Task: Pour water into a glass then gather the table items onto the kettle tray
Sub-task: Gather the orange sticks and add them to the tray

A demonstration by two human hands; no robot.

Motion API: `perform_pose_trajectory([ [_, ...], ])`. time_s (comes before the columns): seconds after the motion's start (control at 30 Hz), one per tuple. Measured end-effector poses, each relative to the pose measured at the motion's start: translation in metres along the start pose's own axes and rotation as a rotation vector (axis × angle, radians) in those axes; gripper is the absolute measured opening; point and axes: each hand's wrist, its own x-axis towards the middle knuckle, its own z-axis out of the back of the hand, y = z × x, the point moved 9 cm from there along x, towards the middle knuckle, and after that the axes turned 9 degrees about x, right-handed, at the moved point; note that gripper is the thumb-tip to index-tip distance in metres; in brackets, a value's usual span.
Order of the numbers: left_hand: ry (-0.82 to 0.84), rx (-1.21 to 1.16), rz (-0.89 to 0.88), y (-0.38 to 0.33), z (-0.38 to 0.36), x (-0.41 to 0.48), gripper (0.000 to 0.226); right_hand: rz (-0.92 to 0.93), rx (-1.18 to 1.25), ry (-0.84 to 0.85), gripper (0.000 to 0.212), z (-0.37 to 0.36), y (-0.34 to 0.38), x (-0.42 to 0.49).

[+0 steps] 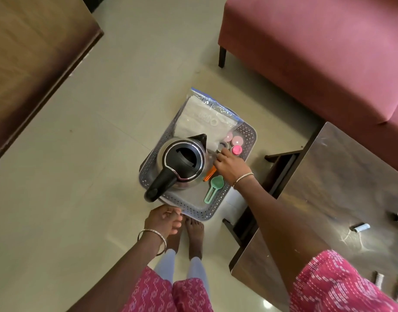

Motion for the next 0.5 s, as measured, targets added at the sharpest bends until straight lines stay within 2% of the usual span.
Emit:
perform_pose_trajectory([
  [0.1, 0.004, 0.039, -0.002, -0.002, -0.007, -0.003, 0.004, 0.018, -0.003, -0.015, 0.015, -0.001, 0.001, 0.000],
  [0.2, 0.008, 0.077, -0.005, -0.004, -0.015, -0.004, 0.005, 0.021, 0.009, -0.031, 0.004, -0.007, 0.001, 0.001],
  [0.3, 0.035, 0.065, 0.006, -0.004, -0.024, -0.005, 0.005, 0.014, 0.029, -0.035, 0.014, -0.014, 0.001, 0.000],
  [0.37, 0.032, 0.087, -0.005, -0.006, -0.026, -0.005, 0.005, -0.001, 0.063, 0.031, 0.023, -0.027, 0.001, -0.003],
  [0.5, 0.039, 0.088, -0.019, -0.011, -0.028, -0.006, 0.006, -0.082, 0.161, -0.056, 0.013, -0.019, -0.006, -0.013],
])
